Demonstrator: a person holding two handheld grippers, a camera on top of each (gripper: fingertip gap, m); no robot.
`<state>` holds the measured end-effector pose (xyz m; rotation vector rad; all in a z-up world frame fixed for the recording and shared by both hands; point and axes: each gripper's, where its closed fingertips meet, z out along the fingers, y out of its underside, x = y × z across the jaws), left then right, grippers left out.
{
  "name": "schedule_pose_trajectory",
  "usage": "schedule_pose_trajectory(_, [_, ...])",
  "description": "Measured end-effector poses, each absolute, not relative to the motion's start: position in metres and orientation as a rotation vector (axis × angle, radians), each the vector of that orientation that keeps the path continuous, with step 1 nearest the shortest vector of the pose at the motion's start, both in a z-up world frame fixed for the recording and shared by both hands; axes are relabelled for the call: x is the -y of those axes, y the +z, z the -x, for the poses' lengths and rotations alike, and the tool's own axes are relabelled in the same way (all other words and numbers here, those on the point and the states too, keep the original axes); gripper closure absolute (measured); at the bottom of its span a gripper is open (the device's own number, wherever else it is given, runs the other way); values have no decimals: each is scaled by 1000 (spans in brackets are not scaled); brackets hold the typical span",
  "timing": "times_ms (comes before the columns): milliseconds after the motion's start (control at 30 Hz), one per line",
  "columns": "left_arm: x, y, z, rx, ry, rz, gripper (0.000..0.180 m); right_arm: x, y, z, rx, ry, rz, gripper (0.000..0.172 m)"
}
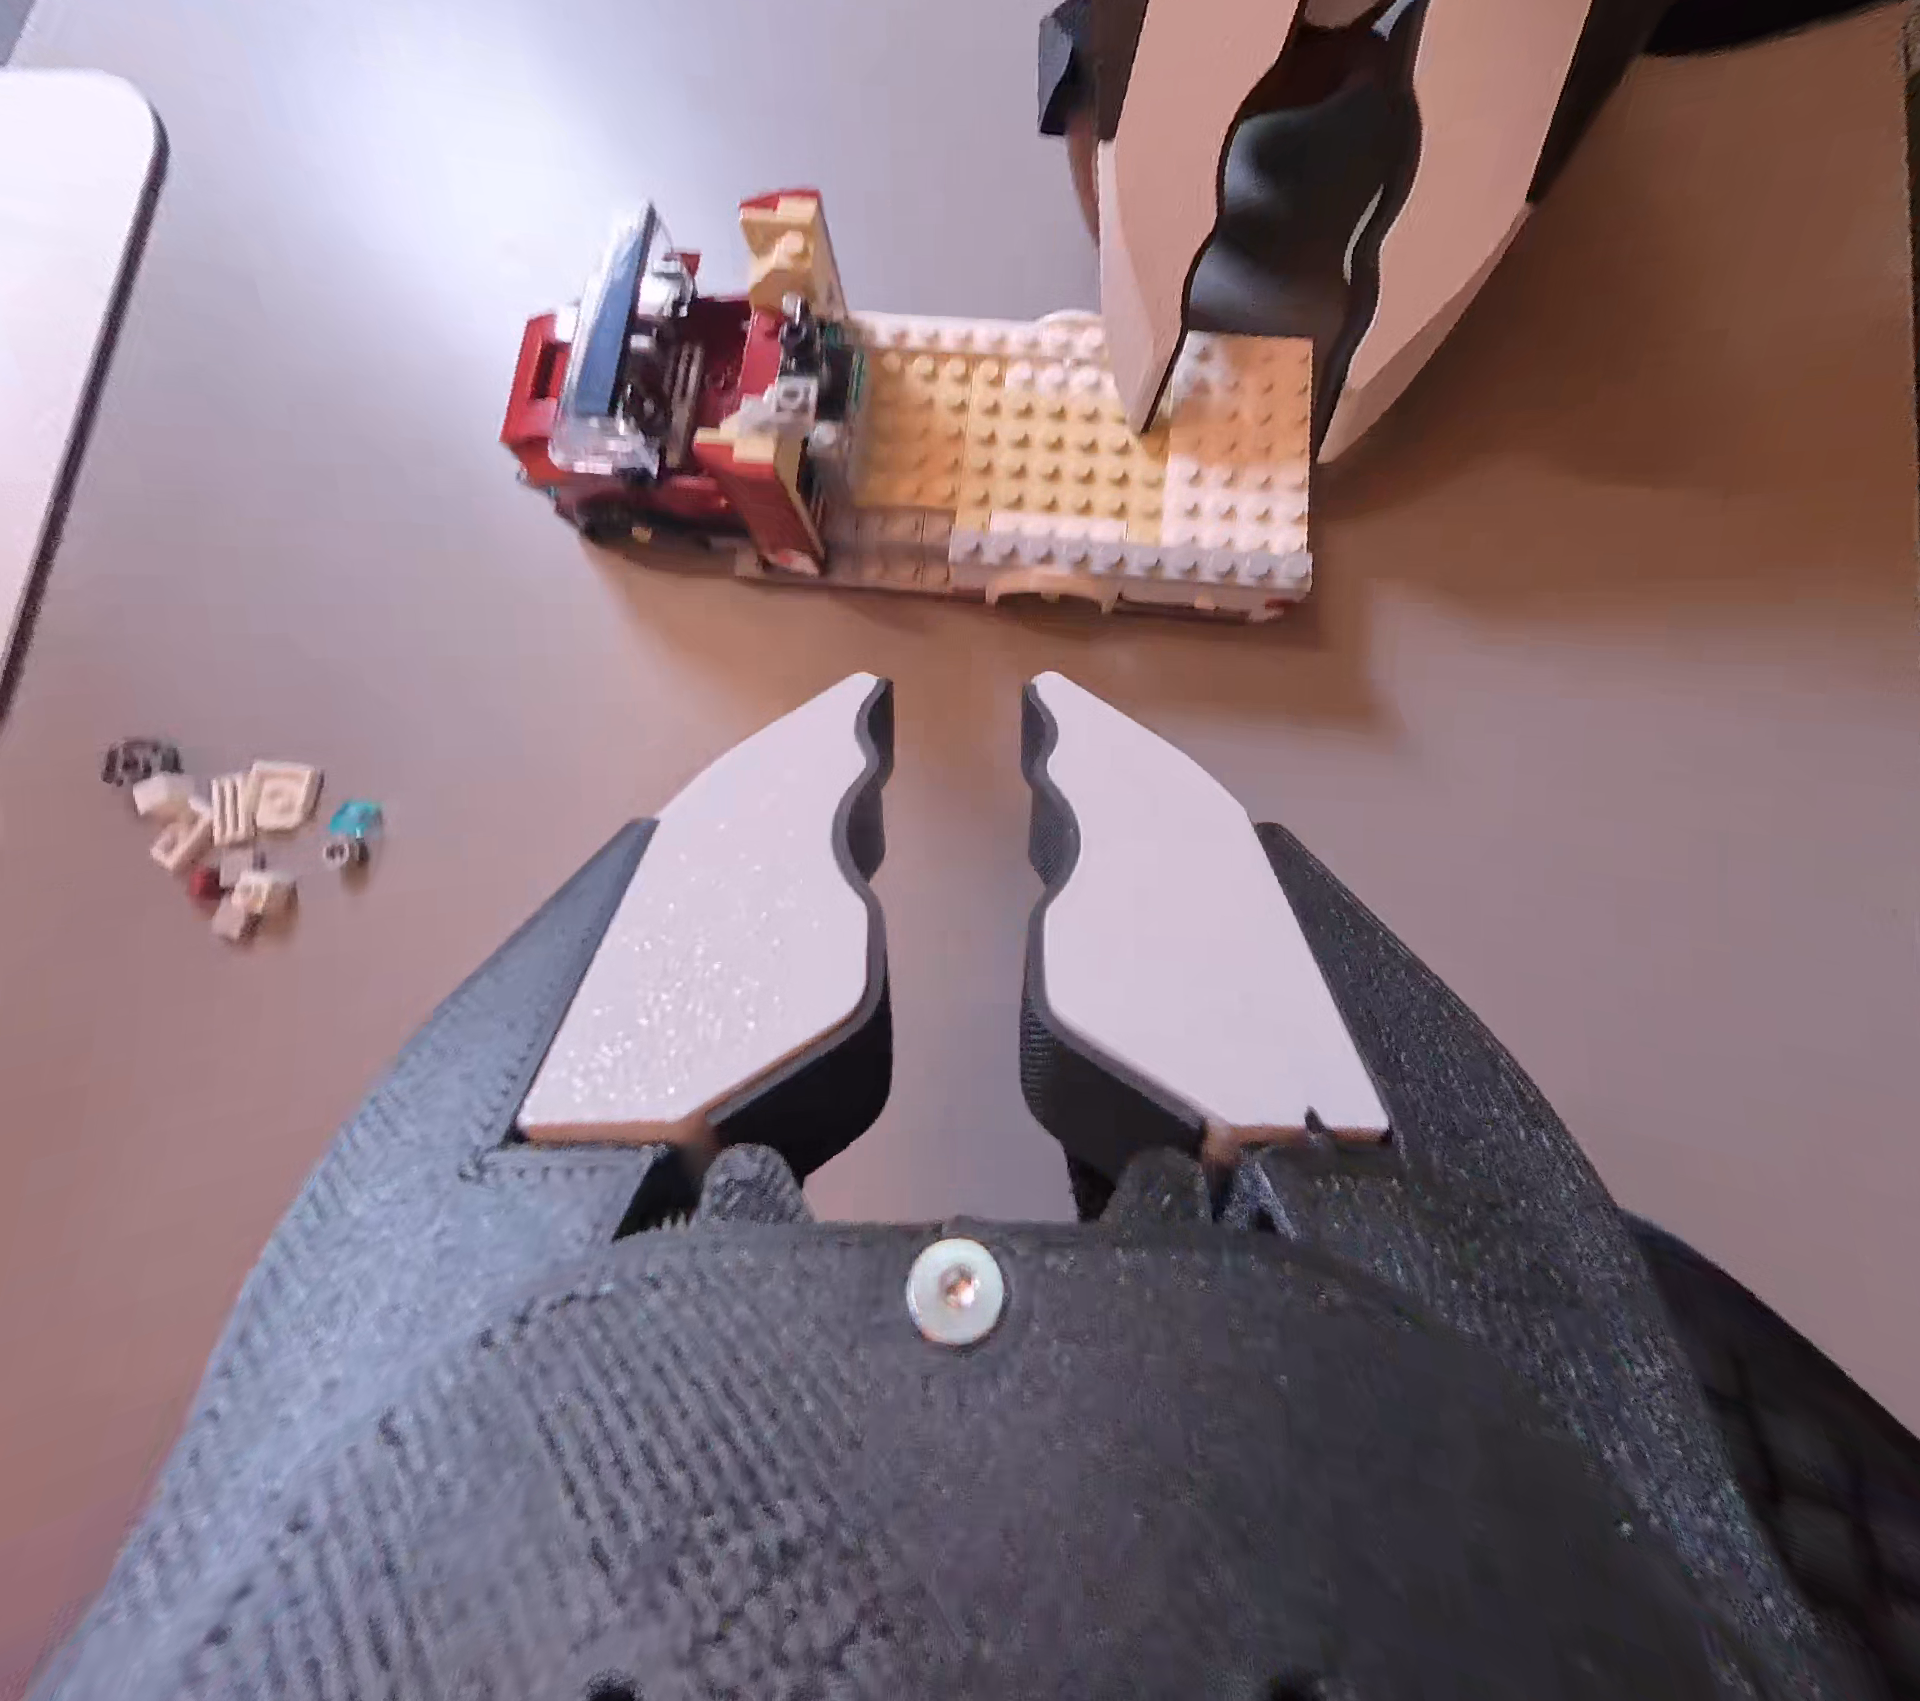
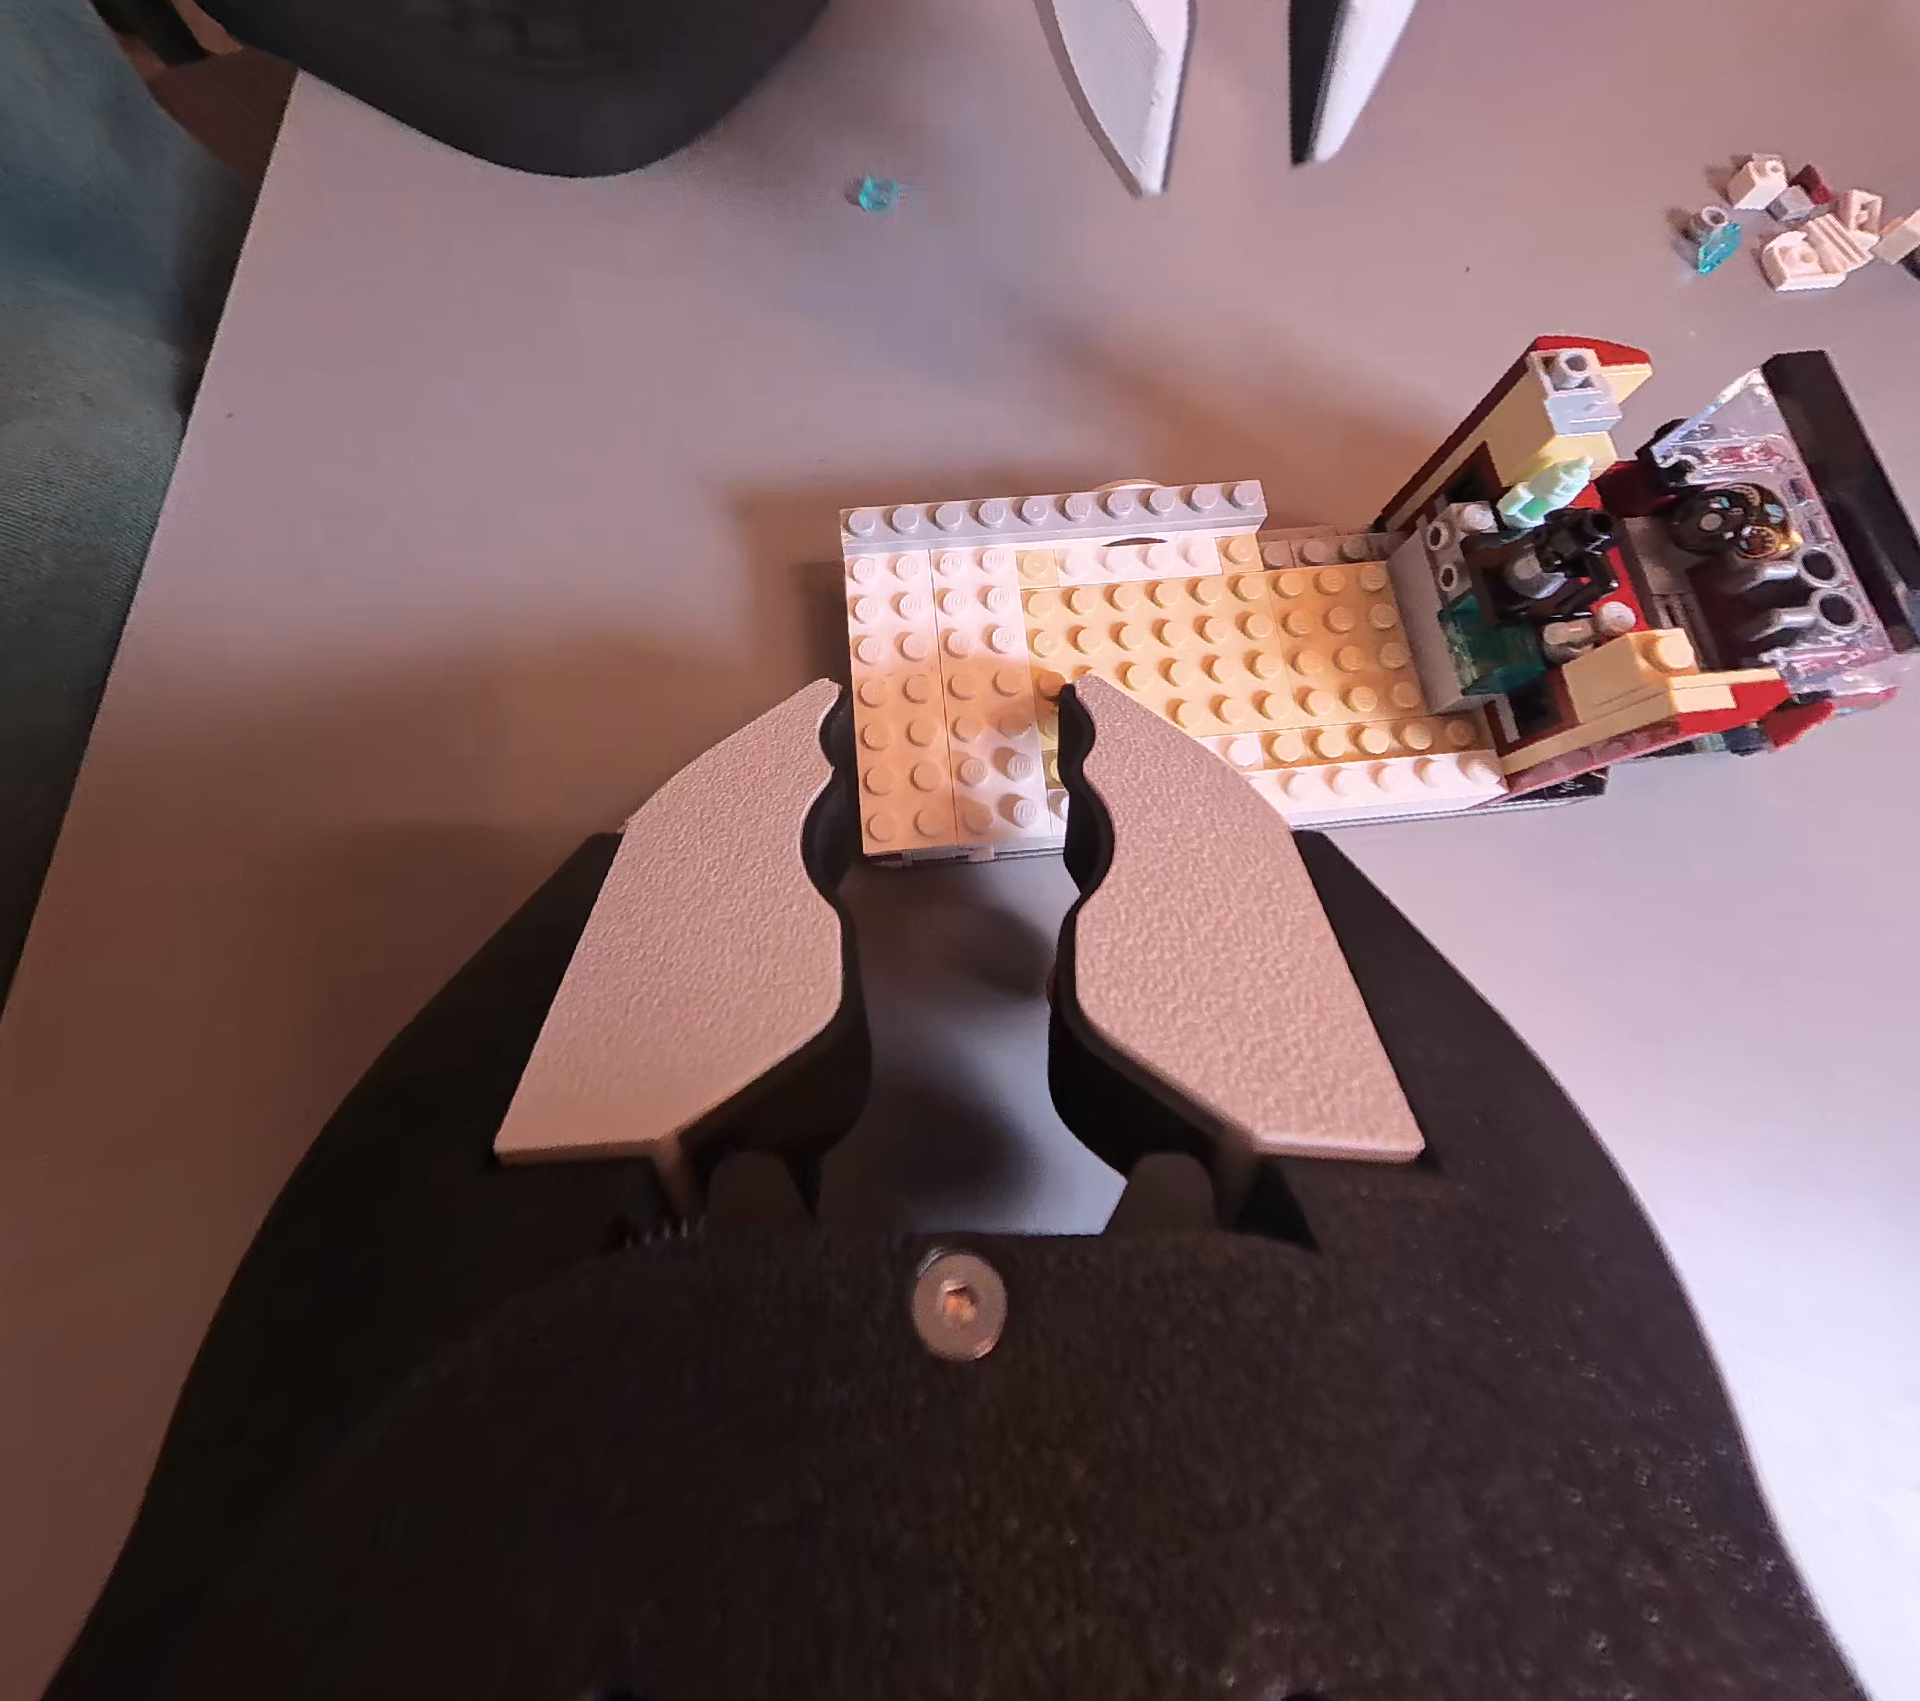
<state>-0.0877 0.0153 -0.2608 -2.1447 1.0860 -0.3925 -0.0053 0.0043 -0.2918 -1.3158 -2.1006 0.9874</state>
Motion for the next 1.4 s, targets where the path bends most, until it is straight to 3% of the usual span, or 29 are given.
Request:
schedule_pose_trajectory(300, [75,-312,121,-1204,-460,2523,157,-10,-292,0,2100,968,1323,133])
schedule_pose_trajectory(633, [67,-317,113,-1346,-349,2420,172,-12,-292,-2,2094,959,1335,133])
schedule_pose_trajectory(767, [29,-311,121,-1252,-226,2346,173,-12,-291,-3,2094,962,1333,133])
schedule_pose_trajectory(1067, [-130,-302,212,-512,173,2388,172,-21,-270,-1,1967,1074,1353,133])
schedule_pose_trajectory(1400, [-120,-281,191,-563,34,2259,140,-28,-265,-3,1927,1084,1345,133])
